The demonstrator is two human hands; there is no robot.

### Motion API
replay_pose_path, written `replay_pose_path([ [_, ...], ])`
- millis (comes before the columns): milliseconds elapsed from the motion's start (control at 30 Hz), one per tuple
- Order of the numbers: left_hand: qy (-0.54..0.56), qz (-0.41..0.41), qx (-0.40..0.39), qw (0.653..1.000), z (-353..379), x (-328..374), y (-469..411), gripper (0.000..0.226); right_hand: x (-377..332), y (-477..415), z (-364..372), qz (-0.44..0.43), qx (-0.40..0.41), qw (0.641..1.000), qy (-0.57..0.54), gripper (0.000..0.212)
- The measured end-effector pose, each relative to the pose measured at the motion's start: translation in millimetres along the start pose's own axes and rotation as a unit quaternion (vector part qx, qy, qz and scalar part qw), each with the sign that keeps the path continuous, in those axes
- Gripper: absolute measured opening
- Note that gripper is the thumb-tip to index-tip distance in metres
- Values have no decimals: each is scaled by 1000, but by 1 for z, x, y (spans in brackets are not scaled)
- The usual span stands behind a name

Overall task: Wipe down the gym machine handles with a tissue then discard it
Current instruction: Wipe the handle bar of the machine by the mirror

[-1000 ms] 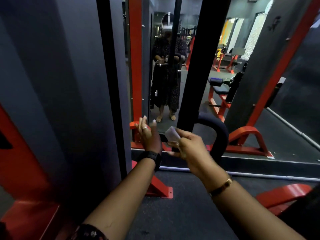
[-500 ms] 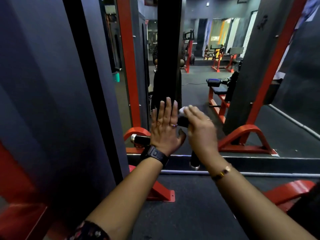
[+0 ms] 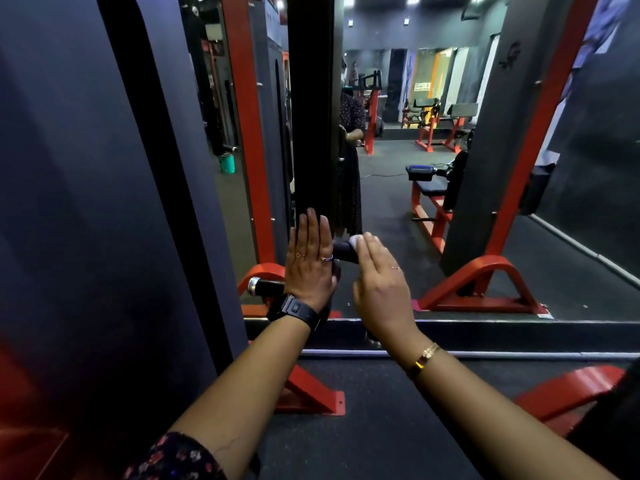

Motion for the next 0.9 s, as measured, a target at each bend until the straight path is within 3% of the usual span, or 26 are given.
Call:
replay_pose_path([
  [100,-13,2,44,999,-2,0,-3,94,-24,-16,24,-60,-31,997,31,45],
  [167,-5,6,38,999,1,-1,-3,85,-29,-15,29,-98,-32,993,50,44],
  [233,36,15,29,999,2,-2,-2,92,-22,-7,21,-132,-11,990,58,44],
  [300,57,26,17,998,4,-1,1,112,-4,7,7,-129,32,990,35,42],
  [433,42,28,12,999,8,-3,2,135,15,24,-1,-11,74,997,5,53],
  [533,45,41,29,998,8,-2,2,121,5,8,11,44,26,998,34,59],
  [667,32,44,66,996,6,-4,-1,88,-20,-28,32,-19,-58,997,37,61],
  [767,53,46,47,996,8,-3,0,93,-10,-31,27,-33,-43,998,25,56],
  [900,65,34,26,997,10,-2,2,109,25,5,7,33,41,999,16,46],
])
Point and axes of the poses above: each hand's wrist, its own y-axis away from the middle knuckle, its own z-axis out of the palm, x = y × z, the point moved 10 cm from there along -y, towards the middle knuckle, and after that the axes turned 12 degrees about x, right-handed, at the moved point
